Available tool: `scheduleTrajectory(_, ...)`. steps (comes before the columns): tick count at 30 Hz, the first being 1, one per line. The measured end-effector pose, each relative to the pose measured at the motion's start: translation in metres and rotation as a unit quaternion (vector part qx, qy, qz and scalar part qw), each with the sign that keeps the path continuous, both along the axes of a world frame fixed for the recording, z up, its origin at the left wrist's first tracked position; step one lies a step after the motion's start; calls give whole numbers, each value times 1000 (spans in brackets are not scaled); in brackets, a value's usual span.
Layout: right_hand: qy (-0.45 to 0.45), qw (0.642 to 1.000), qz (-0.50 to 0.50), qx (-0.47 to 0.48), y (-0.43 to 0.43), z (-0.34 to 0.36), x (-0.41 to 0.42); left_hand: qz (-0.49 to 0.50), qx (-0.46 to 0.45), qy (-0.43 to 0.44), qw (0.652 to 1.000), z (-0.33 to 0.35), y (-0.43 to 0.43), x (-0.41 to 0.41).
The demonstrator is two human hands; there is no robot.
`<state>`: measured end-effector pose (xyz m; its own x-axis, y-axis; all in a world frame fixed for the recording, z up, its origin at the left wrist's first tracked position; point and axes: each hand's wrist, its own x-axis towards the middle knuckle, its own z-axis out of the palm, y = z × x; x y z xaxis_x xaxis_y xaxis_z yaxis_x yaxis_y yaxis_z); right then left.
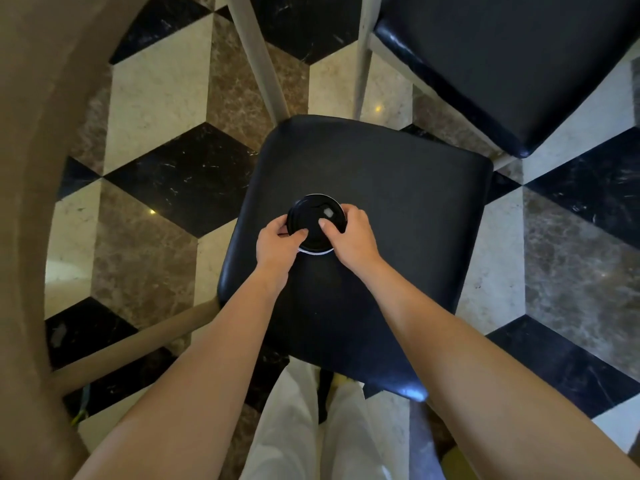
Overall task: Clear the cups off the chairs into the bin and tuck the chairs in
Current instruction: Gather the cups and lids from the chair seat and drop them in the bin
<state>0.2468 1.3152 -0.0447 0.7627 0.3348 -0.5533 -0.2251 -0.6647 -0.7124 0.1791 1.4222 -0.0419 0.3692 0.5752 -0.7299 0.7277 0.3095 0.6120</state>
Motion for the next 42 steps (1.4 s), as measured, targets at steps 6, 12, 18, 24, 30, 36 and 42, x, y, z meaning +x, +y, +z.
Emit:
scheduleTrajectory(6,81,993,-87,16,-31,22,-28,-49,-55,31,997,29,-22,-23)
scheduleTrajectory(12,149,982,-119,5,-70,81,-71,-103,-57,64,991,89,-52,-54)
scheduleTrajectory(18,129,985,-117,-5,-110,137,-110,-226,-15,68,972,154,-80,-76)
scheduleTrajectory(24,121,982,-143,-25,-141,180,-155,-338,-9,78,938,198,-102,-103)
scheduleTrajectory(30,124,977,-171,-31,-152,195,-203,-434,-6,67,898,215,-103,-127)
scheduleTrajectory(36,174,922,-344,46,-159,201,-270,-555,-21,51,830,232,-115,-152)
scheduleTrajectory(42,201,827,-508,132,-180,209,-346,-683,-25,59,727,236,-156,-183)
